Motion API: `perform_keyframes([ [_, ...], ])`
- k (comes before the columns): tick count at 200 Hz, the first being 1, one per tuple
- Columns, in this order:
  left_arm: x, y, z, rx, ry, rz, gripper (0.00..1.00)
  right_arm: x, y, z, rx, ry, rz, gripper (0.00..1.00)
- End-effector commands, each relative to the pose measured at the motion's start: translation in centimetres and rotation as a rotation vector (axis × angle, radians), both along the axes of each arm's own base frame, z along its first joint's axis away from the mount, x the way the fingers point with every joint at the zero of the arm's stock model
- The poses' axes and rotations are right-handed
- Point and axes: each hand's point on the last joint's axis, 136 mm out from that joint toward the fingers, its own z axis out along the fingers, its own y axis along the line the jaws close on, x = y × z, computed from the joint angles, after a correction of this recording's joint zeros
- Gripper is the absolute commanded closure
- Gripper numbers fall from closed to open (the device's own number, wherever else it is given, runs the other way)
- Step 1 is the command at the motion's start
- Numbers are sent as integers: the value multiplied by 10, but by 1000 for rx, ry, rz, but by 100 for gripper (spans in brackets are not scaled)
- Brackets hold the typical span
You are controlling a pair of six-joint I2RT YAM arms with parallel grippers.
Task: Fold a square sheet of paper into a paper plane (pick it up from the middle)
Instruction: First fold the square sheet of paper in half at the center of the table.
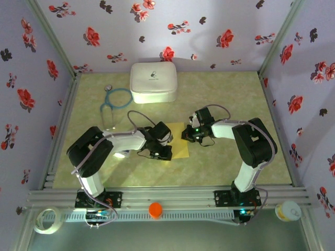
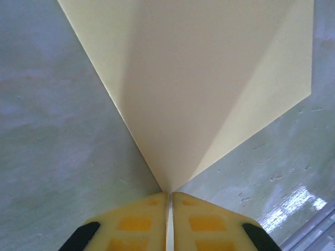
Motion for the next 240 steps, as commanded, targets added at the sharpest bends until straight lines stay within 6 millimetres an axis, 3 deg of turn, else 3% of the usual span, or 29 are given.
perform_keyframes([
  [1, -6, 16, 5, 99, -43, -37, 89, -41, -46, -55, -227, 190, -70, 100],
  [39, 16, 6, 47, -15, -170, 38, 87, -39, -44, -52, -213, 187, -67, 100],
  [75, 53, -2, 68, -188, -146, 170, 87, -37, -41, -48, -198, 178, -65, 100],
  [111, 95, -15, 70, -315, -82, 254, 86, -36, -37, -45, -178, 173, -56, 100],
  [153, 137, -21, 68, -343, -69, 291, 87, -32, -26, -32, -113, 151, -29, 100],
  [203, 158, -23, 70, -357, -67, 299, 87, -10, -12, 24, -31, 34, -26, 84],
  [240, 164, -25, 65, -369, -38, 288, 86, -16, -28, 46, -81, -2, -89, 74],
])
